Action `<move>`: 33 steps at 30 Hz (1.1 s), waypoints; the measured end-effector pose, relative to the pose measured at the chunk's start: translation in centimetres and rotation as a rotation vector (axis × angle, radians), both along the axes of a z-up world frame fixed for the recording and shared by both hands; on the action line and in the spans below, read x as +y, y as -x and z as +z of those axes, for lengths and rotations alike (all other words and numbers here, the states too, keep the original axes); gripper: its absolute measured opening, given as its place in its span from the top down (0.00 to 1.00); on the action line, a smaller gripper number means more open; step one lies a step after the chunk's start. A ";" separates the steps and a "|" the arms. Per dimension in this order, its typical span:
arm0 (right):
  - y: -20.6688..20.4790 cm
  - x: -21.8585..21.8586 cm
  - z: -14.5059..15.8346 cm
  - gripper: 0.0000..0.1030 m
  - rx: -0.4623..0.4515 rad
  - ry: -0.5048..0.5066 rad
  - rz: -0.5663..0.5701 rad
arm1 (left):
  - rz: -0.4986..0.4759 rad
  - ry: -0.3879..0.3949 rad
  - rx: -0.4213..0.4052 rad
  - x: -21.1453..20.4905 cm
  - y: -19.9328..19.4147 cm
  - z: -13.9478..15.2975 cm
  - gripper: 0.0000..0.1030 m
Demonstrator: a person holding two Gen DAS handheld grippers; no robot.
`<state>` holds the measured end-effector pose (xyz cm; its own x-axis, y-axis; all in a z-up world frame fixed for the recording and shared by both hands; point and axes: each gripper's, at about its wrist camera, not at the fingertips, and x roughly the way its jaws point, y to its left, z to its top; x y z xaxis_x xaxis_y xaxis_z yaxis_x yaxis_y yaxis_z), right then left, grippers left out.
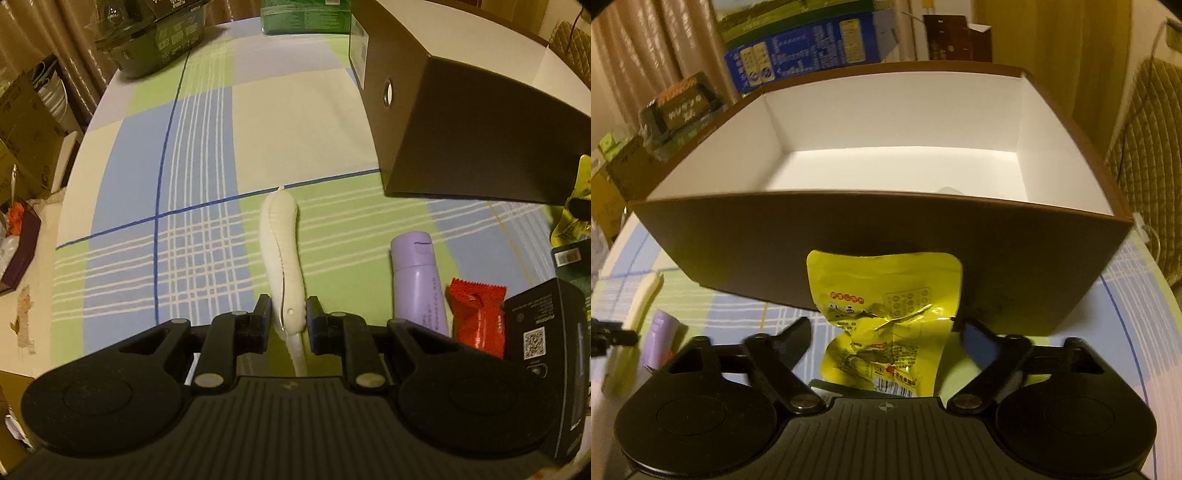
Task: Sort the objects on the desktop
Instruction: 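Grasp the white toothbrush with the left gripper while the right gripper grasps the yellow packet, then carry toothbrush and yellow packet into the box and release both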
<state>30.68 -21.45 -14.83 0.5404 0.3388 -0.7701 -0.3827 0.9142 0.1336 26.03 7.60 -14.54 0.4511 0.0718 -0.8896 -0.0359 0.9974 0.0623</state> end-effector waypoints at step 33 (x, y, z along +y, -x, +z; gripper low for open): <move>3.7 -2.5 4.8 0.92 -0.106 -0.072 0.132 | -0.032 0.055 -0.125 -0.9 2.8 5.5 0.85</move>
